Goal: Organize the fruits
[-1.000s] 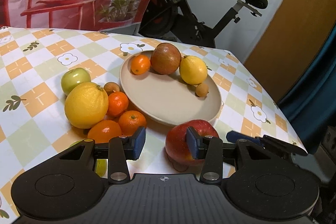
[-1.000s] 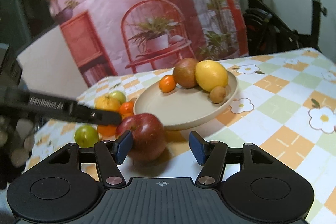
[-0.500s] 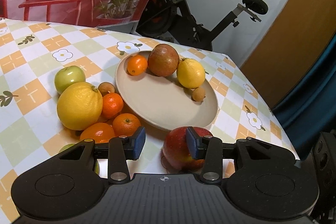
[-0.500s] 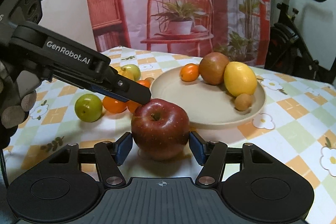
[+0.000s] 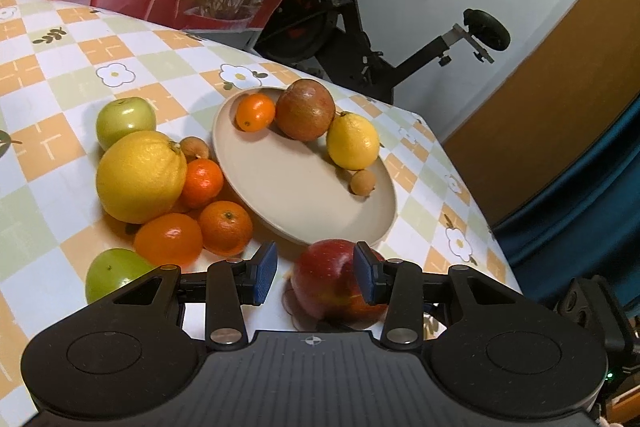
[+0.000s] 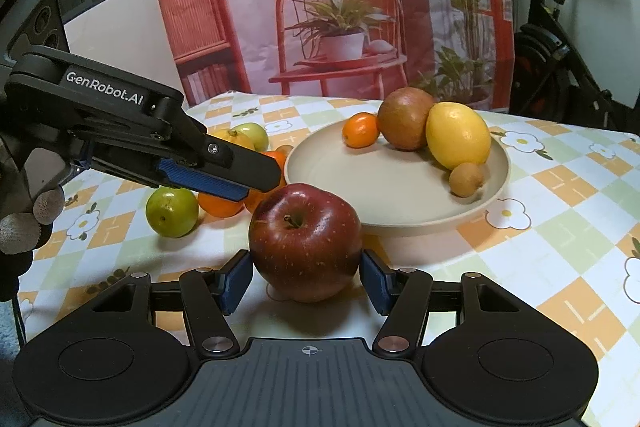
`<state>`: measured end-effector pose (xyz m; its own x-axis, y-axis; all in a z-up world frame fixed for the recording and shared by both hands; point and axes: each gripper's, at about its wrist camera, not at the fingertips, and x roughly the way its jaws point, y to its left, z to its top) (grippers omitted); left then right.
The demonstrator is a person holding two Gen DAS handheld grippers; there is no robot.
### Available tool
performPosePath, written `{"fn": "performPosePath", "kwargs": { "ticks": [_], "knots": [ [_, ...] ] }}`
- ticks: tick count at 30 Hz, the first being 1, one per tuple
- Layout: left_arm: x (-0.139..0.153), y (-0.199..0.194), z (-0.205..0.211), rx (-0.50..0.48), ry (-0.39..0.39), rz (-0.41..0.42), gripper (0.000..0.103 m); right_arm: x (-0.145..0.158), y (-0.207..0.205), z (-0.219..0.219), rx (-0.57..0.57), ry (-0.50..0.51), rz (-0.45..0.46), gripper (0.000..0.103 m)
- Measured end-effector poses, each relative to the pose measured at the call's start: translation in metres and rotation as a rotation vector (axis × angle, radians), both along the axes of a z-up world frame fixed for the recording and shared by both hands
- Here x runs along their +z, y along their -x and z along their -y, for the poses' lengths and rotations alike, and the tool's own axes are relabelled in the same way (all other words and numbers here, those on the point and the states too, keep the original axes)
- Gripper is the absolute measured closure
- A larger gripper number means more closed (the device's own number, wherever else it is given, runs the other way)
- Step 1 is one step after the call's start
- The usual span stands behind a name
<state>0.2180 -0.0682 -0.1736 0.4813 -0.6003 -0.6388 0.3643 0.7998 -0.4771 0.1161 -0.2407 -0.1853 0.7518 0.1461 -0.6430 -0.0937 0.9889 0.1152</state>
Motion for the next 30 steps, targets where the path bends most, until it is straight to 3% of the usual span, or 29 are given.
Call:
{"fn": "performPosePath", "kwargs": {
  "ticks": [24,30],
  "knots": [
    [-0.014,0.003,0.008,-0.022,0.011,-0.014,0.059,0.000,0.000,0.001,0.002,-0.013,0.000,0.048],
    [-0.011,0.003,0.009,-0.034,0.013,-0.012,0.066,0.000,0.000,0.001,0.002,-0.010,0.002,0.048]
  ]
}}
